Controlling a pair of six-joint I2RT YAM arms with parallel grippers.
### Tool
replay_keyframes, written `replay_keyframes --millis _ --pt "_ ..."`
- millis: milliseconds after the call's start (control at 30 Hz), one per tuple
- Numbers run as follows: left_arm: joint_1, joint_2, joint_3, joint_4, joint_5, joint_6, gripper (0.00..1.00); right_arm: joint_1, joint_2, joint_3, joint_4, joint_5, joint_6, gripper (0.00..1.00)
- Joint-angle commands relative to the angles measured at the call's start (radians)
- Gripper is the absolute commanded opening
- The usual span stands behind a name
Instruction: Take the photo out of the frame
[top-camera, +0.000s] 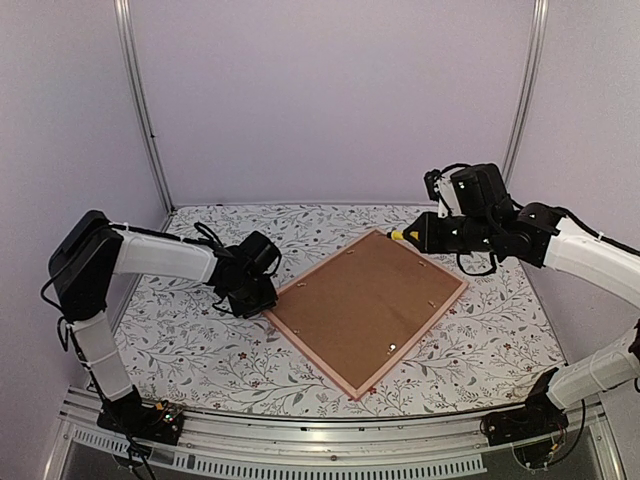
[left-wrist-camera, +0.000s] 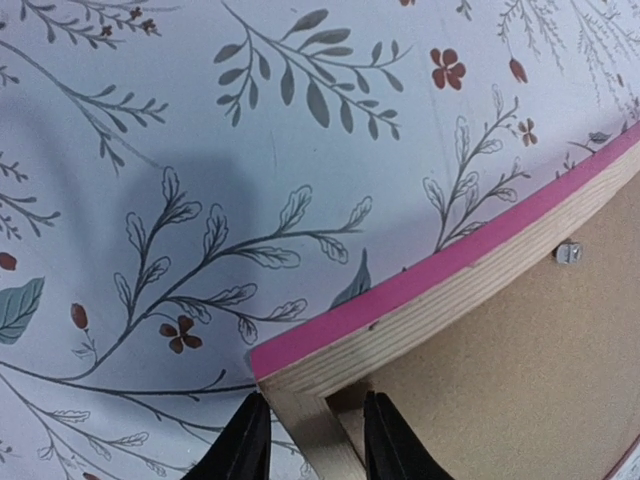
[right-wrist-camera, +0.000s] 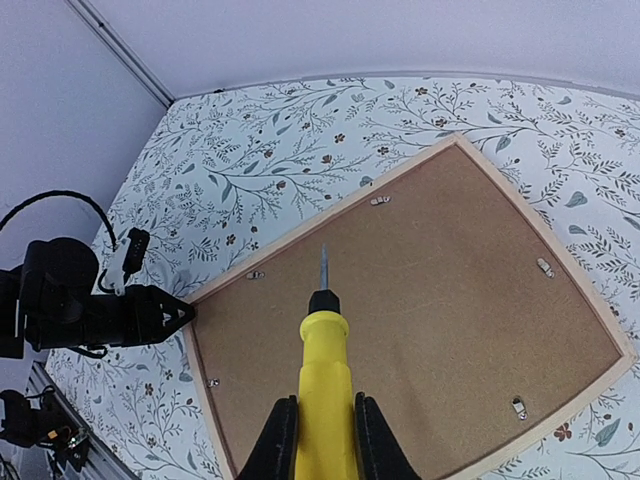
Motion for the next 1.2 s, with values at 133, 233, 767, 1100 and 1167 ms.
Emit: replay_keyframes --millis 133,233,767,1100,1167 --pt "-0.01 0.048 0.071 0.02 -0.033 0.076 0.29 -0.008 -0.029 -0.027 0.038 -0.016 0.007 0.0" --pt "-0.009 0.074 0.107 0.026 -0.033 0.104 0.27 -0.007 -0.03 -0.036 0.039 -0.023 0.007 0.0" --pt "0.005 0.301 0.407 0.05 0.059 0.334 0.19 -0.006 0.046 -0.1 0.073 -0.201 -0.021 0.0" --pt "0.005 0.381 0.499 0.065 0.142 0.414 0.17 0.074 0.191 -0.091 0.094 -0.332 -0.08 0.0" --pt "0.005 0.391 0.51 0.065 0.153 0.428 0.17 0.098 0.22 -0.085 0.094 -0.335 -0.083 0.0"
